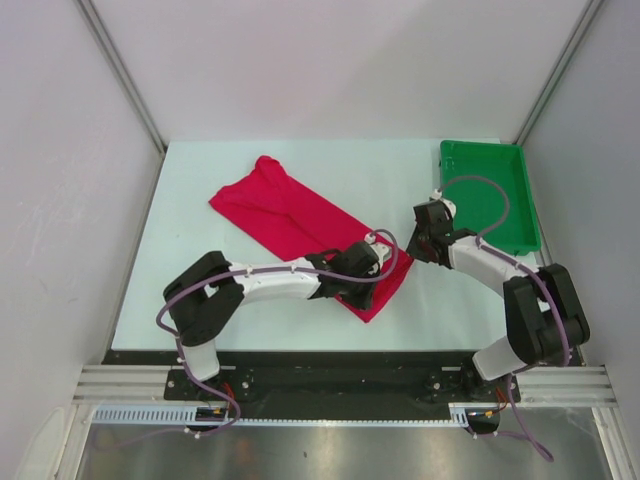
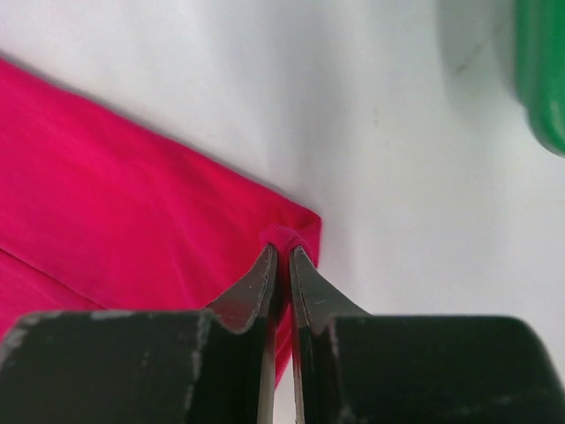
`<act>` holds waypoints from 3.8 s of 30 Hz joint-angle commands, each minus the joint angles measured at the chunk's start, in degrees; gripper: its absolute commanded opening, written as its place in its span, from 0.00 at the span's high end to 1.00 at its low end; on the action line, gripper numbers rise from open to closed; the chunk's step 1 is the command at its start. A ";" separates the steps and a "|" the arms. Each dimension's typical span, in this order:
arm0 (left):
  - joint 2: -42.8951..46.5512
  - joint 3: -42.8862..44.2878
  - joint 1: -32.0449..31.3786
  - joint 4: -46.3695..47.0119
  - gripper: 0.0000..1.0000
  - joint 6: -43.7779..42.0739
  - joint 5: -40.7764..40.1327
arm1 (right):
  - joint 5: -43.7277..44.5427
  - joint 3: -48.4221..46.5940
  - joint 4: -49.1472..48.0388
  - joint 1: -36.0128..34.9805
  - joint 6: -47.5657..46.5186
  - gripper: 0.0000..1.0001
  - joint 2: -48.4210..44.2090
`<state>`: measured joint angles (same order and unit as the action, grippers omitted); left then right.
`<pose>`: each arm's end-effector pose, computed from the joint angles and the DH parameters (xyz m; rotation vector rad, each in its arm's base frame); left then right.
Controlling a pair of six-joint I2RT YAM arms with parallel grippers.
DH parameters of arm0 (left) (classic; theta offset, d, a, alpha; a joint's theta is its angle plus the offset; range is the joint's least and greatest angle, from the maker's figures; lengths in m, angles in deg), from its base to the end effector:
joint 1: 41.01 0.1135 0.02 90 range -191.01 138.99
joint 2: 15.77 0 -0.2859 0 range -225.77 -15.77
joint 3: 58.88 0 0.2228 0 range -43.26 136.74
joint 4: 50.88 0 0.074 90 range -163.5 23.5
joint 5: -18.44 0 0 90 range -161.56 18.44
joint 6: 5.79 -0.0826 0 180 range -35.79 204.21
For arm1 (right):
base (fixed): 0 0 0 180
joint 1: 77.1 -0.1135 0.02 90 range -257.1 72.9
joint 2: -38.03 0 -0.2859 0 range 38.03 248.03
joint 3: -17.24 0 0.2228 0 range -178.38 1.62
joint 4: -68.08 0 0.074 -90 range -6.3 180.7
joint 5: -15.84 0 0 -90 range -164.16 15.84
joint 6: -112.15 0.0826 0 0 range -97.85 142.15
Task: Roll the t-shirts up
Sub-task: Roll the T-shirt to the center of the board.
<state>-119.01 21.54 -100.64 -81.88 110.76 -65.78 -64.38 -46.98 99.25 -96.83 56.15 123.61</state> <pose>0.1865 -0.3347 0.1793 0.8001 2.5401 -0.6924 0.2871 0.0881 0.1941 0.3791 2.4495 0.1906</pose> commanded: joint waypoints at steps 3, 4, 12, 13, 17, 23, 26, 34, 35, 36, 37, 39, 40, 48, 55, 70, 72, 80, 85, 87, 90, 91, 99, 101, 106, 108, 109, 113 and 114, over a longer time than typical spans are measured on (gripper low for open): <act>3.13 -2.39 3.03 2.46 1.00 2.46 3.18 | 0.15 -4.83 -4.48 -0.75 2.30 0.89 4.24; 3.39 -2.83 3.30 2.54 1.00 2.63 3.18 | -0.37 -5.27 -4.91 -0.75 2.47 0.89 5.37; 3.92 -3.97 5.85 2.55 1.00 3.34 3.89 | -1.70 -8.09 -6.32 -1.45 3.09 0.90 8.37; 3.84 -4.06 6.02 2.54 1.00 3.25 3.89 | -1.96 -8.44 -6.41 -1.46 3.18 0.90 8.55; 4.45 -4.50 7.34 2.37 1.00 3.51 3.71 | -1.78 -9.06 -6.41 -1.72 3.35 0.91 9.43; 4.45 -4.15 9.09 1.14 1.00 3.07 3.80 | -2.31 -10.20 -7.20 -1.98 3.44 0.91 10.22; 4.63 -4.41 9.80 1.05 0.98 3.07 3.80 | -2.57 -10.55 -7.64 -2.33 3.71 0.92 11.01; 4.63 -4.94 10.68 1.05 0.92 2.72 4.06 | -3.28 -11.25 -8.34 -3.04 3.62 0.82 12.15; 4.71 -4.94 10.77 1.05 0.87 2.64 4.06 | -3.28 -11.34 -8.34 -3.04 3.27 0.77 12.07; 4.98 -5.03 10.86 0.96 0.82 2.55 3.98 | -3.80 -11.52 -8.26 -2.95 2.92 0.70 11.98; 5.33 -5.29 10.94 1.05 0.75 2.46 3.80 | -4.15 -11.69 -8.34 -2.95 2.57 0.61 11.80; 7.69 -6.17 11.03 1.93 0.67 2.28 2.23 | -5.38 -11.78 -8.43 -2.86 1.08 0.55 10.49; 8.49 -6.87 11.03 1.76 0.63 2.37 1.17 | -5.47 -11.96 -8.26 -2.95 0.63 0.50 9.70; 15.96 -4.69 11.04 -1.67 0.41 -0.79 -5.61 | 0.93 -11.78 0.52 -2.95 -1.66 0.55 0.83; 11.85 -1.43 7.00 2.01 0.76 -0.97 0.71 | 0.59 -6.95 -0.08 -4.09 -1.66 0.76 -0.77; -3.89 5.69 7.68 6.85 0.92 3.51 3.98 | -8.90 -5.19 -8.25 -4.00 -0.25 0.85 7.40; -4.77 6.13 8.83 6.76 0.92 3.60 3.02 | -9.17 -5.19 -8.95 -4.00 -0.34 0.85 8.63; -5.57 4.56 12.44 5.45 0.94 4.13 -0.06 | -11.80 -5.19 -13.26 -3.13 -1.13 0.75 12.15; -5.39 0.96 12.44 5.18 0.96 4.74 -1.56 | -13.21 -5.28 -16.68 -1.19 -1.74 0.71 15.83; -4.69 -1.51 12.53 5.09 0.96 5.01 -3.14 | -13.12 -5.71 -16.96 -0.58 -2.53 0.70 17.07; -2.85 -3.36 12.70 5.18 0.96 4.31 -4.55 | -13.30 -5.89 -16.08 0.21 -3.41 0.69 16.99; -2.32 -3.45 12.70 5.01 0.96 3.87 -4.81 | -12.43 -5.98 -15.73 0.13 -3.76 0.69 16.12; 6.28 -2.13 12.09 1.40 0.97 3.77 -5.17 | -7.87 -6.33 -6.52 -3.28 -4.12 0.66 4.95; 7.78 -3.70 11.39 1.75 0.97 4.39 -4.29 | -5.92 -6.16 -4.23 -5.66 -4.03 0.67 3.64; 7.97 -8.09 10.60 6.49 0.98 7.38 -0.07 | -4.68 -2.74 -4.21 -10.33 -1.13 0.74 2.57; 7.53 -9.33 10.59 7.46 0.99 8.17 0.19 | -5.82 -1.33 -6.05 -11.29 -0.43 0.79 3.01; 7.35 -10.64 10.59 8.42 0.99 8.43 0.11 | -6.09 -0.80 -6.41 -11.56 0.01 0.79 3.53; 6.57 -12.93 10.51 8.17 1.00 8.53 -1.91 | -7.32 1.83 -8.69 -12.09 0.72 0.80 6.17; 6.47 -13.46 10.51 8.00 1.00 8.44 -2.17 | -7.32 2.19 -8.87 -12.09 0.63 0.80 6.61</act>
<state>-111.96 9.80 -89.98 -75.58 117.97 -66.89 -71.73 -46.43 92.54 -108.65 55.26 128.27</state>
